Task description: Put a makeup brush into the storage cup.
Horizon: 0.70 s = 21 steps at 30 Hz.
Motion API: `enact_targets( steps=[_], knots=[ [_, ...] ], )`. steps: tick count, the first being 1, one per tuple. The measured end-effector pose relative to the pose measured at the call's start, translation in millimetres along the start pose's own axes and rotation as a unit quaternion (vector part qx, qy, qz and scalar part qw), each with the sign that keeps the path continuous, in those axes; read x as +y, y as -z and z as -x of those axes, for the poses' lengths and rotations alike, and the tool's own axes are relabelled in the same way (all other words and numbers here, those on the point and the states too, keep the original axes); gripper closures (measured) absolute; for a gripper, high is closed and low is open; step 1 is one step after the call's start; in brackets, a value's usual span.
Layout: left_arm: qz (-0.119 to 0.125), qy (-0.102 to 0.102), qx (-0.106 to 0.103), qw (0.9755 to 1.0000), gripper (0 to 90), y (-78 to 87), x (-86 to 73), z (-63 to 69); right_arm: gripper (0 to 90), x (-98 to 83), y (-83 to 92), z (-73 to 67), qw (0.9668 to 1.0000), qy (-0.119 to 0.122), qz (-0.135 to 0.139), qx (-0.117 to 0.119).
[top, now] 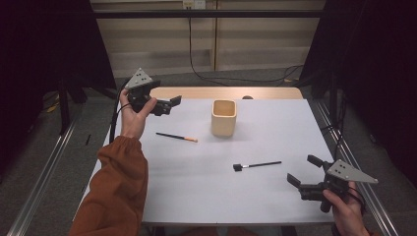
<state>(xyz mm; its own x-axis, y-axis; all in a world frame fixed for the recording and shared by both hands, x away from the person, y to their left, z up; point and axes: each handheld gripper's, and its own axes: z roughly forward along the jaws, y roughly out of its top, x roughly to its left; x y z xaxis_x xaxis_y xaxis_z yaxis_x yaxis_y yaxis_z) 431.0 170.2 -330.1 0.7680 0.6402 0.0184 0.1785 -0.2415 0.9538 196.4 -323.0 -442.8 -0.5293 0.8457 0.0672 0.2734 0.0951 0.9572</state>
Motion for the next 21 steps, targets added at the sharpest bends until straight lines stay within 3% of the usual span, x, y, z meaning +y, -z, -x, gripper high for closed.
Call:
enact_targets(
  steps=[2, 5, 10, 14, 15, 16, 19, 21],
  knots=[
    [-0.006, -0.001, -0.004, 1.0, 2.3, -2.1, -2.3, -0.8, 0.0, 0.0, 0.1, -0.1, 1.0, 0.0, 0.0, 0.0],
    [-0.048, -0.017, -0.019, 0.9985, 2.9, -10.0, -10.6, -1.2, 0.0, -0.2, 0.3, 0.1, 1.0, 0.0, 0.001, 0.0],
    [-0.07, -0.006, -0.034, 0.997, 2.9, -15.5, -14.7, -3.1, 0.0, -0.1, 0.6, -0.2, 1.0, 0.001, 0.002, 0.002],
    [-0.114, -0.024, -0.047, 0.9921, 2.9, -22.3, -19.3, -0.1, 0.0, -0.2, 0.2, -0.5, 1.0, 0.003, -0.001, 0.006],
    [-0.114, -0.024, -0.047, 0.9921, 3.3, -22.3, -19.3, -0.1, 0.0, -0.2, 0.2, -0.5, 1.0, 0.003, -0.001, 0.006],
    [-0.128, -0.029, -0.046, 0.9904, 3.4, -24.5, -20.3, 0.0, 0.0, -0.2, 0.2, -0.4, 1.0, 0.001, 0.0, 0.006],
    [-0.131, -0.027, -0.044, 0.9901, 4.1, -25.3, -20.9, -0.6, 0.0, -0.2, 0.2, -0.4, 1.0, 0.001, 0.0, 0.006],
    [-0.15, -0.033, -0.048, 0.987, 4.6, -25.7, -20.8, -2.2, 0.0, -0.3, -0.2, -0.4, 1.0, 0.001, -0.001, 0.006]
  ],
)
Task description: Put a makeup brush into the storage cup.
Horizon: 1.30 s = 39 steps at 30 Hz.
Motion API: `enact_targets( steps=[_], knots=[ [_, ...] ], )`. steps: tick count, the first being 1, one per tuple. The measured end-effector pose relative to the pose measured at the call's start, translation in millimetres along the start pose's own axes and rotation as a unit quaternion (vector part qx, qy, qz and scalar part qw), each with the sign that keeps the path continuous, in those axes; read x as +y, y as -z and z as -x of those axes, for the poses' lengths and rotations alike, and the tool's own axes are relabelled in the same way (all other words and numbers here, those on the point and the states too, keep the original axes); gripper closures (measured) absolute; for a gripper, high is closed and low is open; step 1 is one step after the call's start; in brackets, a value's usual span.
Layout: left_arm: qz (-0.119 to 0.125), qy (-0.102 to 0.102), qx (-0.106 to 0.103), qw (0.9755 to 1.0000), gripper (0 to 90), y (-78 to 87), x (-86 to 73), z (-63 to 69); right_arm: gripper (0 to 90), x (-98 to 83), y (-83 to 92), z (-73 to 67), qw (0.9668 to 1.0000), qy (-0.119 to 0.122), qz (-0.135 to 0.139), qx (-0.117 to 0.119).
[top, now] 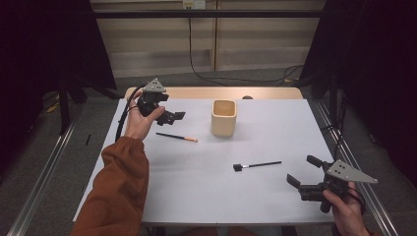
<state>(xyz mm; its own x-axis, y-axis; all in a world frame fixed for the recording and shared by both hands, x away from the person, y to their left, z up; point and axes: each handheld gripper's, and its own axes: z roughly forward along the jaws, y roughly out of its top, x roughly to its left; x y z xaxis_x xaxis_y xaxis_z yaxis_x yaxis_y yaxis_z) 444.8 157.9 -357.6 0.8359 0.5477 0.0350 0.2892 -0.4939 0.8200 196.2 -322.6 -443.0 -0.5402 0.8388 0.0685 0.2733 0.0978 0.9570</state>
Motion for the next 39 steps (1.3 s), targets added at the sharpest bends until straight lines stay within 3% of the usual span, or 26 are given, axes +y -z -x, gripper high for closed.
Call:
enact_targets(
  steps=[3, 7, 8, 10, 11, 13, 14, 16, 19, 21, 22, 23, 24, 26, 28, 31, 33, 34, 36, 38, 39],
  knots=[
    [-0.03, -0.009, -0.001, 0.9995, 5.0, -0.9, -0.1, 0.2, 0.0, 0.0, -0.6, 0.0, 1.0, 0.0, -0.001, 0.002],
    [-0.079, -0.022, -0.011, 0.9965, 5.0, -4.9, -2.3, 0.1, 0.0, -0.1, -0.6, 0.1, 1.0, -0.001, -0.001, 0.002],
    [-0.079, -0.022, -0.011, 0.9965, 5.0, -4.9, -2.3, 0.1, 0.0, -0.1, -0.7, 0.3, 1.0, -0.001, -0.001, 0.003],
    [-0.123, -0.028, -0.031, 0.9915, 6.8, -9.6, -5.9, -0.5, 0.0, -0.3, -1.1, 0.4, 1.0, -0.001, -0.003, 0.004],
    [-0.123, -0.028, -0.031, 0.9915, 7.1, -9.6, -5.9, -0.5, 0.0, -0.3, -1.1, 0.4, 1.0, -0.001, -0.003, 0.004],
    [-0.144, -0.023, -0.04, 0.9885, 7.3, -13.9, -8.6, 2.7, 0.0, -0.4, -1.3, 0.1, 1.0, -0.002, -0.005, 0.006],
    [-0.144, -0.023, -0.04, 0.9885, 7.3, -13.9, -8.6, 2.7, 0.0, -0.4, -1.3, 0.1, 1.0, -0.002, -0.005, 0.006],
    [-0.165, -0.028, -0.041, 0.985, 7.3, -15.2, -9.9, 3.0, 0.0, -0.6, -1.5, 0.2, 1.0, -0.003, -0.006, 0.006],
    [-0.165, -0.025, -0.036, 0.9854, 6.8, -15.1, -10.7, 3.2, 0.0, -0.6, -1.4, 0.1, 1.0, -0.002, -0.005, 0.006],
    [-0.18, -0.031, -0.04, 0.9824, 6.2, -16.9, -11.8, 3.5, 0.0, -1.2, -1.9, -0.2, 0.9999, -0.004, -0.009, 0.01],
    [-0.198, -0.039, -0.046, 0.9783, 6.2, -19.4, -13.0, 4.3, 0.0, -1.2, -2.1, -0.4, 0.9999, -0.004, -0.01, 0.011],
    [-0.198, -0.039, -0.046, 0.9783, 6.2, -19.4, -13.0, 4.3, 0.0, -1.2, -2.1, -0.4, 0.9999, -0.004, -0.01, 0.011],
    [-0.215, -0.035, -0.056, 0.9745, 6.2, -23.8, -15.7, 5.9, 0.0, -1.2, -2.4, -0.5, 0.9999, -0.001, -0.01, 0.012],
    [-0.232, -0.042, -0.062, 0.9698, 6.8, -27.7, -18.0, 5.4, 0.0, -1.3, -2.2, -0.5, 0.9999, -0.002, -0.01, 0.012],
    [-0.233, -0.032, -0.073, 0.9692, 6.4, -29.8, -20.1, 3.4, 0.0, -1.3, -2.1, -0.3, 0.9999, -0.003, -0.01, 0.012],
    [-0.254, -0.036, -0.086, 0.9628, 7.0, -34.6, -23.5, -0.3, 0.0, -1.3, -1.9, -0.4, 0.9999, -0.003, -0.011, 0.012],
    [-0.257, -0.033, -0.088, 0.9619, 7.0, -36.0, -24.4, -3.5, 0.0, -1.3, -1.9, -0.3, 0.9999, -0.003, -0.01, 0.012],
    [-0.253, -0.03, -0.088, 0.9629, 7.0, -35.8, -24.5, -5.1, 0.0, -1.3, -1.9, -0.3, 0.9999, -0.003, -0.01, 0.012],
    [-0.252, -0.034, -0.095, 0.9625, 7.0, -34.9, -24.3, -8.9, 0.0, -1.3, -2.1, -0.3, 0.9999, -0.003, -0.01, 0.012],
    [-0.24, -0.036, -0.098, 0.9651, 5.9, -33.4, -24.9, -12.4, 0.0, -1.3, -2.1, -0.3, 0.9999, -0.003, -0.01, 0.013],
    [-0.241, -0.041, -0.102, 0.9642, 5.4, -33.5, -25.3, -13.3, 0.0, -1.4, -2.1, -0.3, 0.9999, -0.003, -0.01, 0.013]
  ],
)
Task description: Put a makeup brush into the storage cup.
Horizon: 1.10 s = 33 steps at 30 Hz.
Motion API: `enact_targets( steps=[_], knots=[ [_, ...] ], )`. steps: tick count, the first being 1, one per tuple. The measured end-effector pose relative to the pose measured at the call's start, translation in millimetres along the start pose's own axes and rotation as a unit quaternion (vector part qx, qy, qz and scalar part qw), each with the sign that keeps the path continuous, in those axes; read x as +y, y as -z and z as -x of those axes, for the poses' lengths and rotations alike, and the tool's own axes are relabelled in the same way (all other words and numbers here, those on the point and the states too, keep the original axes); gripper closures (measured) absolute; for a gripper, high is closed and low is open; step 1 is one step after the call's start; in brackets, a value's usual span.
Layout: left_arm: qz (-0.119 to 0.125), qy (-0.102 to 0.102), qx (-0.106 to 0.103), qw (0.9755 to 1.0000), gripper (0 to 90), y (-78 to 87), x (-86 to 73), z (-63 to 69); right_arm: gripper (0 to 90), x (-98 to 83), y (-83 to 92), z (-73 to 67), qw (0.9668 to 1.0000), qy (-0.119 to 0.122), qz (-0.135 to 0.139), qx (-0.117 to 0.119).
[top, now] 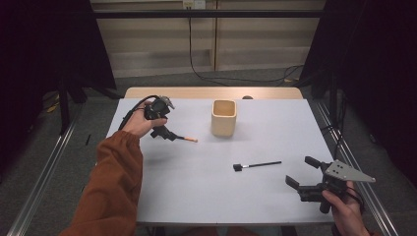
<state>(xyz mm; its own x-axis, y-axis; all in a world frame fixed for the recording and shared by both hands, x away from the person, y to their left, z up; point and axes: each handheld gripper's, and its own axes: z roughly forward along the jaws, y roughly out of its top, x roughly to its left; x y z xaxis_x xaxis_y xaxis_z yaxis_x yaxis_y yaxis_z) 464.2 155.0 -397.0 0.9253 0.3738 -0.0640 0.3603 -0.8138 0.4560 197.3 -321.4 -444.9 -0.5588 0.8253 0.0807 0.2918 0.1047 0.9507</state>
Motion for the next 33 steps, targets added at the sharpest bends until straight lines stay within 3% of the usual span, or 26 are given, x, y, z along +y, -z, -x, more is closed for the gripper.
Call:
enact_targets(
  steps=[4, 7, 8, 10, 12, 15, 16, 17, 19, 20, 22, 23, 24, 25, 28, 29, 30, 31, 32, 33],
  knots=[
    [-0.02, -0.027, -0.001, 0.9995, 5.6, -4.5, -0.9, -1.9, 0.0, 0.0, 0.0, -0.1, 1.0, -0.002, 0.0, -0.001],
    [-0.037, -0.049, 0.006, 0.9981, 6.1, -10.6, -1.2, -1.9, 0.0, 0.0, -0.3, -0.6, 1.0, -0.001, -0.001, 0.001],
    [-0.044, -0.065, 0.003, 0.9969, 5.8, -13.1, -1.3, -1.9, 0.0, 0.0, -0.5, -0.7, 1.0, 0.0, -0.001, 0.001],
    [-0.041, -0.07, -0.003, 0.9967, 6.0, -16.1, -1.2, -2.5, 0.0, 0.0, -0.4, -0.8, 1.0, -0.001, -0.001, 0.003],
    [-0.063, -0.102, -0.006, 0.9928, 7.8, -18.9, 0.2, -2.5, 0.0, 0.2, -0.6, -1.3, 1.0, -0.002, 0.001, 0.005],
    [-0.07, -0.119, -0.009, 0.9904, 8.7, -23.2, 2.4, -2.8, 0.0, 0.2, -0.5, -2.3, 1.0, 0.003, 0.0, 0.009],
    [-0.067, -0.113, -0.011, 0.9912, 8.7, -25.5, 1.7, -2.5, 0.0, 0.3, -0.6, -2.4, 1.0, 0.003, 0.0, 0.009],
    [-0.079, -0.118, -0.01, 0.9898, 8.8, -27.1, 1.4, -3.5, 0.0, 0.3, -0.7, -2.5, 1.0, 0.003, 0.0, 0.009],
    [-0.078, -0.114, -0.01, 0.9904, 9.2, -28.1, 0.5, -3.7, 0.0, 0.4, -0.5, -2.7, 0.9999, 0.004, 0.001, 0.01],
    [-0.074, -0.095, -0.009, 0.9927, 9.2, -28.1, -0.7, -4.5, 0.0, 0.3, -0.6, -2.7, 0.9999, 0.005, 0.0, 0.01],
    [-0.081, -0.096, -0.009, 0.992, 9.2, -28.4, -0.4, -4.6, 0.0, 0.2, -0.5, -2.7, 0.9999, 0.006, 0.0, 0.011],
    [-0.074, -0.088, -0.014, 0.9933, 9.2, -30.2, -0.6, -2.7, 0.0, 0.1, -0.5, -2.6, 0.9999, 0.005, 0.0, 0.011],
    [-0.079, -0.102, -0.014, 0.9916, 9.2, -30.6, 0.3, -3.6, 0.0, 0.1, -0.7, -2.2, 0.9999, 0.002, 0.0, 0.01],
    [-0.081, -0.103, -0.016, 0.9913, 9.2, -31.8, 1.2, -3.3, 0.0, 0.1, -0.9, -2.0, 1.0, 0.001, 0.0, 0.008],
    [-0.086, -0.103, -0.02, 0.9908, 9.2, -36.3, 2.0, -3.4, 0.0, 0.4, -1.1, -2.6, 1.0, 0.003, 0.0, 0.008],
    [-0.086, -0.091, -0.017, 0.992, 9.2, -38.4, 2.0, -1.6, 0.0, 0.4, -1.3, -3.0, 1.0, 0.004, -0.001, 0.006],
    [-0.09, -0.098, -0.015, 0.9909, 9.2, -38.5, 2.7, -1.5, 0.0, 0.5, -1.5, -3.3, 1.0, 0.004, -0.001, 0.008],
    [-0.084, -0.098, -0.009, 0.9916, 9.3, -39.4, 2.2, 0.7, 0.0, 0.5, -1.5, -3.3, 0.9999, 0.005, -0.001, 0.009],
    [-0.089, -0.107, -0.013, 0.9902, 10.3, -38.3, 2.5, 0.0, 0.0, 0.5, -1.3, -3.5, 0.9999, 0.005, 0.001, 0.01],
    [-0.086, -0.103, -0.011, 0.9909, 11.6, -38.3, 1.9, -0.6, 0.0, 0.5, -1.0, -3.3, 0.9999, 0.007, 0.002, 0.008]
  ],
)
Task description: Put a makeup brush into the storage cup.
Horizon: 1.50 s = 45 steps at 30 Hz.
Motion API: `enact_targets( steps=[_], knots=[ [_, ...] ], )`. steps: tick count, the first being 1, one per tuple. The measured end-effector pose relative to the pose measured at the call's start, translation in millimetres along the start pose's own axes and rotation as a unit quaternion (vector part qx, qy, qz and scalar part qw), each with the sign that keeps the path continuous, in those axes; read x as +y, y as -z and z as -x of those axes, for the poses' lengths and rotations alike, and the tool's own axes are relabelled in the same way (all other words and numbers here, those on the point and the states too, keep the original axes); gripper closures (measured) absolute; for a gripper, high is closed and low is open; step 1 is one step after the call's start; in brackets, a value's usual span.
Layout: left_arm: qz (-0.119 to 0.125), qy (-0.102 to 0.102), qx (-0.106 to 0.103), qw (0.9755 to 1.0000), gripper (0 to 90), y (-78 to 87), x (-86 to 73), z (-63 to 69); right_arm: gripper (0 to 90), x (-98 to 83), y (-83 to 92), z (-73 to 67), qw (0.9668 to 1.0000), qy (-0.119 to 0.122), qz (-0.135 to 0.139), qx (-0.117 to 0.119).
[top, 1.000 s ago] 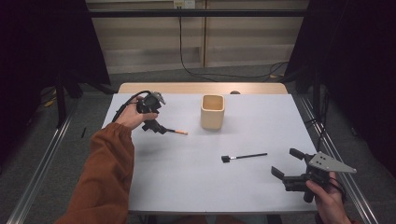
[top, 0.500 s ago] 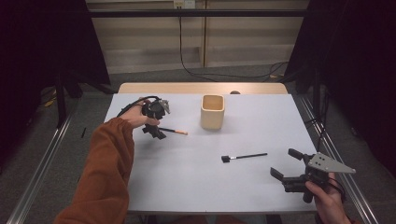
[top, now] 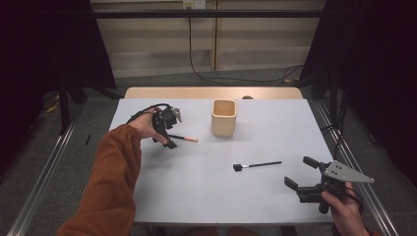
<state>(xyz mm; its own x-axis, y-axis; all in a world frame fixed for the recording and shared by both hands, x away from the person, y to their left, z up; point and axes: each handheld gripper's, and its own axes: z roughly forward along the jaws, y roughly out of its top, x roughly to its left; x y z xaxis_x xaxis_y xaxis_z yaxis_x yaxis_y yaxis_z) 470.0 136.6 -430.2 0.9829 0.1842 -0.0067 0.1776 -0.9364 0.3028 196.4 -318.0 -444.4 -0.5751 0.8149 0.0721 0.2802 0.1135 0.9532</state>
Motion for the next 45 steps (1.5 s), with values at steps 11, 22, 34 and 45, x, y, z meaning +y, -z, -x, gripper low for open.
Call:
enact_targets(
  steps=[11, 22, 34, 45],
  knots=[
    [-0.035, -0.008, 0.024, 0.9991, 17.7, -6.6, -9.0, -9.5, 0.0, -0.1, -1.2, -0.1, 1.0, 0.0, -0.002, -0.002],
    [-0.054, -0.012, 0.032, 0.9979, 35.6, -17.1, -4.6, -18.5, 0.0, -0.6, -1.1, 1.7, 0.9998, 0.009, -0.004, -0.015],
    [-0.059, -0.007, -0.024, 0.9979, 53.0, -19.6, -3.7, -26.3, 0.0, -1.0, -2.4, 1.2, 0.9999, 0.009, -0.006, -0.013],
    [-0.091, 0.002, -0.032, 0.9953, 55.9, -21.6, 5.4, -29.2, 0.0, -0.6, -4.2, 1.2, 0.9999, 0.01, -0.007, -0.012]
  ],
)
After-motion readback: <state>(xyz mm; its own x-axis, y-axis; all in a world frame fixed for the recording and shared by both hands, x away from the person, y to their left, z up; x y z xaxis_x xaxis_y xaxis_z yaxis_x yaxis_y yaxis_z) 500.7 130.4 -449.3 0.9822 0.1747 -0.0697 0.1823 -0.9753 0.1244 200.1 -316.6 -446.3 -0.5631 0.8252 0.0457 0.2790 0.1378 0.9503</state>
